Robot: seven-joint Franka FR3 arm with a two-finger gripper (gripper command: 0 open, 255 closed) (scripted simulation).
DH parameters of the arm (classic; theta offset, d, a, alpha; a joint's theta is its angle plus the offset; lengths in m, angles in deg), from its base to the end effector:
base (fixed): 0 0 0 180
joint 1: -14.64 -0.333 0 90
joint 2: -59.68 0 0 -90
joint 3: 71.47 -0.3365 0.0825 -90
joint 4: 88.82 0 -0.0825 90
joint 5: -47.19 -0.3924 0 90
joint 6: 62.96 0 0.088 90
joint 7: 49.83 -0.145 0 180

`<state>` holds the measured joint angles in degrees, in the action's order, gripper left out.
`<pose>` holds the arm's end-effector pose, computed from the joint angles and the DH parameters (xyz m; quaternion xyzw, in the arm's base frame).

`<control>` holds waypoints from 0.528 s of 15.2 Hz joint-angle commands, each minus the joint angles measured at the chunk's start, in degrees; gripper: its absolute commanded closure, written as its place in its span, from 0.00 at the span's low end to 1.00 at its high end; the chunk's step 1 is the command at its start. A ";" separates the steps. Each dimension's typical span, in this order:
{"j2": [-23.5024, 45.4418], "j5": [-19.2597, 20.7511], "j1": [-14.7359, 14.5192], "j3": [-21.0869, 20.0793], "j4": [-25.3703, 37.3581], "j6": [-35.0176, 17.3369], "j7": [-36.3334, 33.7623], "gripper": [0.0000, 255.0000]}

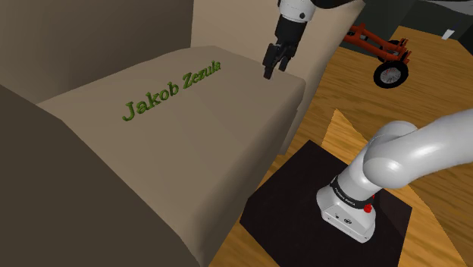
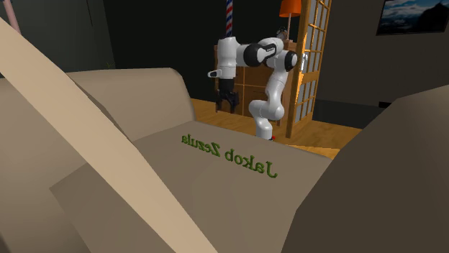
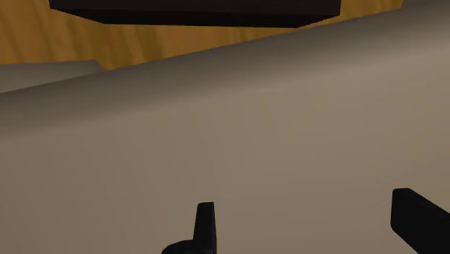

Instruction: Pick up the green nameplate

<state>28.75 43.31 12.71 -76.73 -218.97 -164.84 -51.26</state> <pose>0.3889 0.0622 0.5408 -0.9990 -0.0380 -0.0217 0.0112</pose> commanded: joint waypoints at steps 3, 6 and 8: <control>6.63 0.69 -1.30 -2.27 4.84 -3.94 0.46 0.00; 11.89 1.71 -2.10 -4.00 8.97 -6.52 0.63 0.00; 15.39 2.63 -2.62 -5.16 11.96 -7.97 0.64 0.00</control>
<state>42.23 45.50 10.41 -81.19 -208.50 -171.88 -50.52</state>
